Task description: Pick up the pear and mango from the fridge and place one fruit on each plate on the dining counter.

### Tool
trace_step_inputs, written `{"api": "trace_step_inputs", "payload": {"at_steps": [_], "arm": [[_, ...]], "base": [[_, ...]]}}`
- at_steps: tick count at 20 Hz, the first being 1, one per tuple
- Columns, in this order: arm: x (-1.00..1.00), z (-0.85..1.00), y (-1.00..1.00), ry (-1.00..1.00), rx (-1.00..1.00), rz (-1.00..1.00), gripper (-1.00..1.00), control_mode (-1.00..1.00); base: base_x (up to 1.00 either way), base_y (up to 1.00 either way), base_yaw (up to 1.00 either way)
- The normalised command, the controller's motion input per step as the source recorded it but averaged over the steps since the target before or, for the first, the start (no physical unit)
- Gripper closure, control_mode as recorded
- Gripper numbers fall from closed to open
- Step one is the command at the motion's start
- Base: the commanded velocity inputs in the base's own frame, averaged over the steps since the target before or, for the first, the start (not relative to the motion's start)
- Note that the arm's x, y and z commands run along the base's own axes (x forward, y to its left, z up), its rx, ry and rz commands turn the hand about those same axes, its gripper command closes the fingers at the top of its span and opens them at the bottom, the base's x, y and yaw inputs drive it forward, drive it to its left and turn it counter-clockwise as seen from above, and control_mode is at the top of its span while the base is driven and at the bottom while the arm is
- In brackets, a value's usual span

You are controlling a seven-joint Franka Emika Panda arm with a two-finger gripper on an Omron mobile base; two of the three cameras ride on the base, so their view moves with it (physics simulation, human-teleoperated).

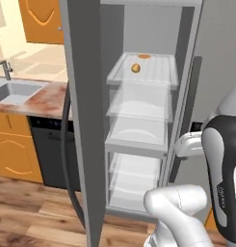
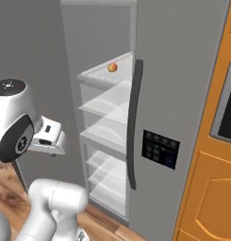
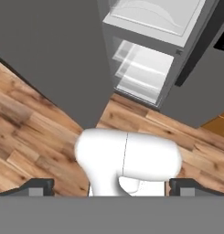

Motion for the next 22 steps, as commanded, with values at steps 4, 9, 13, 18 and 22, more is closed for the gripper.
{"api": "trace_step_inputs", "payload": {"at_steps": [4,9,13,18,22], "arm": [[0.0,0.0,0.0,0.0,0.0,0.0,-1.0,1.0],[0.0,0.0,0.0,0.0,0.0,0.0,-1.0,1.0],[0.0,0.0,0.0,0.0,0.0,0.0,-1.0,1.0],[0.0,0.0,0.0,0.0,0.0,0.0,-1.0,1.0],[0.0,0.0,0.0,0.0,0.0,0.0,-1.0,1.0]], "base": [[0.71,-0.17,-0.15],[0.86,-0.05,-0.23],[0.33,0.08,-0.2],[0.0,0.37,-0.21],[-0.01,0.52,-0.17]]}}
